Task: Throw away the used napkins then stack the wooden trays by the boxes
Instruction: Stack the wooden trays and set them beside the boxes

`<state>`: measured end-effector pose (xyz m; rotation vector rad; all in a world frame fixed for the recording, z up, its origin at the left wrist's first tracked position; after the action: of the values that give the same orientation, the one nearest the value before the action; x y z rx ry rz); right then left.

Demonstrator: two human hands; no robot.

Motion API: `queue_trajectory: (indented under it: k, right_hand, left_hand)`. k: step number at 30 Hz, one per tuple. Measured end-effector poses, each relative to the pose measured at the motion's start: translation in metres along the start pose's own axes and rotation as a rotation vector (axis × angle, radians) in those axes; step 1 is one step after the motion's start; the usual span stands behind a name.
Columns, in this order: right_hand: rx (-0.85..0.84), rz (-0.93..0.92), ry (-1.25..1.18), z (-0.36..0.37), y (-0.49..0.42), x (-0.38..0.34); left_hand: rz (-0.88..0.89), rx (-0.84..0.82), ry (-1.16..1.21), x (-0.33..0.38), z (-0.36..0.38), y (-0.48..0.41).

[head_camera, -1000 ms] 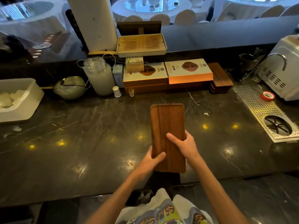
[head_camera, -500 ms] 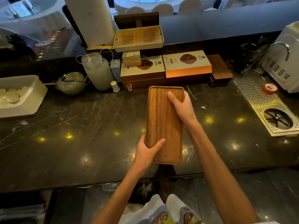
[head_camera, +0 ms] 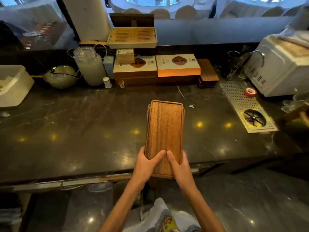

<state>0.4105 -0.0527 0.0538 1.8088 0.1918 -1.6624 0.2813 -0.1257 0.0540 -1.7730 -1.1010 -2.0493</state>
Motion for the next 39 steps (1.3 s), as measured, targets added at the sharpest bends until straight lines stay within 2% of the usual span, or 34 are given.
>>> queue_trajectory:
  k: [7,14,20,26,29,39]
  right_hand:
    - [0.154,-0.028,0.113,-0.105,0.049,-0.004]
    - [0.1,-0.092,0.106,-0.159,0.036,-0.028]
    - [0.078,-0.173,0.143,-0.221,-0.03,-0.068]
    - [-0.052,-0.148,0.279,-0.309,-0.113,-0.112]
    - [-0.14,-0.043,0.227,-0.331,-0.145,-0.118]
    - [0.033,-0.006,0.225,-0.344,-0.25,-0.115]
  left_hand:
    - [-0.056,-0.115,0.112,-0.023,0.1,0.047]
    - [-0.048,-0.14,0.125,-0.005,0.161,0.042]
    - [-0.005,-0.152,0.122,0.026,0.231,-0.014]
    - [-0.007,-0.17,0.098,0.06,0.327,-0.076]
    - [-0.04,-0.136,0.133,0.07,0.354,-0.102]
    - [-0.175,-0.14,0.047,0.069,0.379,-0.214]
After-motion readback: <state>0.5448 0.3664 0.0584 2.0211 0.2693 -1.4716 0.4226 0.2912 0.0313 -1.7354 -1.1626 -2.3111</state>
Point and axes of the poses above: each hand's wrist, its own y-axis away from the middle knuckle, its own z-axis out of the palm, x = y × z, the point moved 7 cm from there along -y, towards the middle knuckle, and after that the axes turned 3 degrees about y, right-handed, at the moved point
